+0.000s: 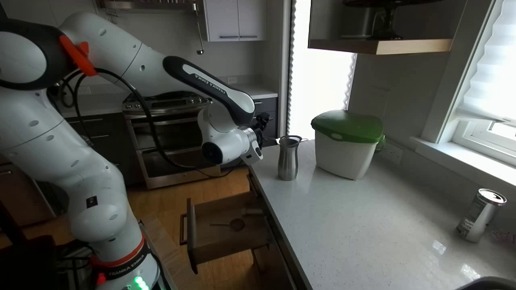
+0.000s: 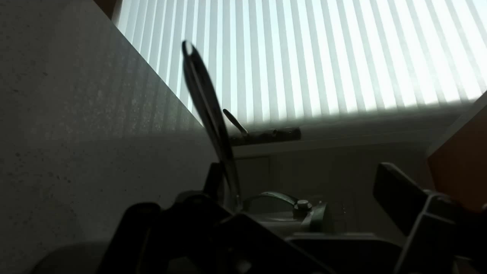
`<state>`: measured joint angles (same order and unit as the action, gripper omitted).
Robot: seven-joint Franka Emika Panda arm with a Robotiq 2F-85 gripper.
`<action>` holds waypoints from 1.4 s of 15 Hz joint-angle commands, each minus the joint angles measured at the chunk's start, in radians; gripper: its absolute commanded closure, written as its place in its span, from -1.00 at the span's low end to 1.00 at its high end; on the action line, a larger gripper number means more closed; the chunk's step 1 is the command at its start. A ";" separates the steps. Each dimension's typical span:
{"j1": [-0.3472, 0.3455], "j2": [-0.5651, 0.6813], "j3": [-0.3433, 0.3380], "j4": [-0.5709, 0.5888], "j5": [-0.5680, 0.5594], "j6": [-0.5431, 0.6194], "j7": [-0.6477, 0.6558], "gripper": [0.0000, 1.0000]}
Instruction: Pick up the tea strainer and put it on top of the cocktail mixer
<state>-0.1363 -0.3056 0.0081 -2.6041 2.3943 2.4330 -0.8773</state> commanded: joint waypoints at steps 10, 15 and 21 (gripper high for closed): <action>-0.012 0.027 0.003 -0.010 -0.033 -0.022 0.093 -1.00; -0.014 0.047 0.001 -0.006 -0.036 -0.012 0.087 -1.00; -0.014 0.063 -0.003 -0.003 -0.041 -0.008 0.087 -1.00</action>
<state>-0.1433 -0.2540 0.0077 -2.6049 2.3852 2.4322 -0.8111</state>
